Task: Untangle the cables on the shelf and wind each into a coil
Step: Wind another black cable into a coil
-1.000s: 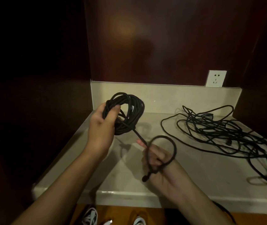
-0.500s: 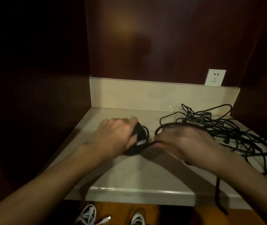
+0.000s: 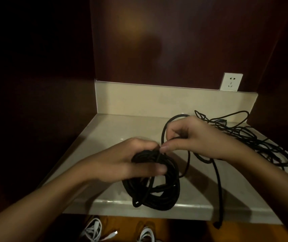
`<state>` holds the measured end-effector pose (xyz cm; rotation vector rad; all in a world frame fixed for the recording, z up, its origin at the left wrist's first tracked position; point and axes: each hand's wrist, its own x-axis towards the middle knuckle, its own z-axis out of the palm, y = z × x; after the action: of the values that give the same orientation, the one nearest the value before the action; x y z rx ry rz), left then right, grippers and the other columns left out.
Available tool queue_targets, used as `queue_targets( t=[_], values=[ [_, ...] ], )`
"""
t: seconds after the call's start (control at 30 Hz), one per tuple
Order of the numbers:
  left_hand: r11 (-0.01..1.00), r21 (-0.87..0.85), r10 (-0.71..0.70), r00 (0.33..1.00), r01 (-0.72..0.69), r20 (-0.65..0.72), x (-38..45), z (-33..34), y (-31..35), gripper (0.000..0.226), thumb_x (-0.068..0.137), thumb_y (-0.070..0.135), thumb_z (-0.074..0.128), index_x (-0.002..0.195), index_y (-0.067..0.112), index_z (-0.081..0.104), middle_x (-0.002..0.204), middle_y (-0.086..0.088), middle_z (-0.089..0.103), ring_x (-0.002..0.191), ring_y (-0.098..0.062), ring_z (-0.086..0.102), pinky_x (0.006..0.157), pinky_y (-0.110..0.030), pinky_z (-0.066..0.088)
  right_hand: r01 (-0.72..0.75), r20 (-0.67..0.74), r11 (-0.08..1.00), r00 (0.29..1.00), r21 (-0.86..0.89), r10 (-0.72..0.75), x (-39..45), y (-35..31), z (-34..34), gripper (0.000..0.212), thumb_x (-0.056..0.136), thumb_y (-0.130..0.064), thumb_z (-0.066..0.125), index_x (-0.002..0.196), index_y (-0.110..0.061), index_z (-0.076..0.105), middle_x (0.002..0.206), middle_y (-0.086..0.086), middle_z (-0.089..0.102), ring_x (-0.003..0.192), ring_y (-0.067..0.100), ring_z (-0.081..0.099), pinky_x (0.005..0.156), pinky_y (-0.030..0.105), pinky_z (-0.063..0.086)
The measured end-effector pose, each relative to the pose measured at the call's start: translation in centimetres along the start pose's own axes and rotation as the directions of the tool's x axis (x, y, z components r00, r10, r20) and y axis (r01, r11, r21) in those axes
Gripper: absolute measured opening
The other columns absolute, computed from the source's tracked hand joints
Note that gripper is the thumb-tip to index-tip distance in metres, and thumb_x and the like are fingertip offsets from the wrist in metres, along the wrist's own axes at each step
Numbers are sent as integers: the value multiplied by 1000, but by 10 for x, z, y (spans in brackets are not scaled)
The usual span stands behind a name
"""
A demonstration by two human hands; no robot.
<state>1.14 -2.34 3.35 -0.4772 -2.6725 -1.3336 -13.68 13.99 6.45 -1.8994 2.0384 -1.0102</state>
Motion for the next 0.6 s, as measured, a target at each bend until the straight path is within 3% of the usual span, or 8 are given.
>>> queue_targets(
  t=[0.07, 0.13, 0.2, 0.3, 0.4, 0.5, 0.6],
  values=[
    [1000, -3, -27, 999, 26, -25, 1, 4, -4, 18, 91, 22, 73, 99, 6, 67, 80, -2, 65, 69, -13, 64, 60, -26, 46, -33, 11, 997, 999, 73, 33, -1, 6, 3, 22, 73, -43, 80, 67, -30, 63, 60, 1, 53, 59, 20, 50, 58, 44, 41],
    [999, -13, -46, 999, 46, -2, 0, 5, -7, 11, 92, 14, 72, 97, 5, 67, 75, 6, 62, 67, -5, 60, 62, -18, 44, -85, 29, 987, 996, 136, 82, -5, 10, 3, 25, 76, -43, 81, 86, -25, 66, 63, -2, 53, 60, 16, 50, 59, 46, 43],
    [998, -41, -56, 998, 57, 12, -2, 2, -8, 10, 93, 10, 70, 94, 1, 66, 75, 4, 61, 68, -7, 58, 64, -19, 43, -192, 27, 954, 981, 231, 191, -10, 16, 0, 40, 81, -45, 73, 112, -21, 64, 70, 0, 56, 62, 12, 52, 56, 36, 43],
    [994, -101, -51, 998, 48, -22, -3, -5, -8, 18, 92, 18, 70, 95, 0, 66, 77, -8, 63, 68, -11, 59, 64, -19, 44, -349, 152, 823, 937, 448, 314, -18, 21, -7, 53, 87, -51, 64, 128, -18, 60, 82, 9, 64, 74, 28, 52, 56, 25, 44],
    [986, -150, -84, 993, 71, -87, -1, -14, -9, 20, 89, 25, 68, 96, 7, 69, 79, -22, 61, 70, -19, 59, 66, -24, 44, -268, 221, 758, 961, 595, 166, -21, 19, -14, 76, 79, -63, 69, 133, -11, 58, 94, 17, 62, 72, 27, 47, 58, 26, 41],
    [970, -235, -87, 987, 54, -134, 0, -25, -5, 11, 86, 20, 67, 91, 10, 71, 77, -6, 62, 74, -14, 61, 70, -20, 46, -151, 199, 743, 980, 653, 24, -18, 10, -27, 82, 71, -59, 79, 131, -8, 58, 100, 18, 59, 69, 23, 43, 62, 25, 39],
    [963, -270, -52, 986, 8, -155, -1, -35, 6, 21, 81, 29, 69, 90, 10, 71, 80, -2, 63, 73, -10, 61, 67, -17, 48, -106, 132, 671, 991, 734, 12, -18, -4, -36, 87, 62, -61, 83, 127, -8, 59, 89, 12, 55, 67, 29, 24, 61, 26, 29]
  ],
)
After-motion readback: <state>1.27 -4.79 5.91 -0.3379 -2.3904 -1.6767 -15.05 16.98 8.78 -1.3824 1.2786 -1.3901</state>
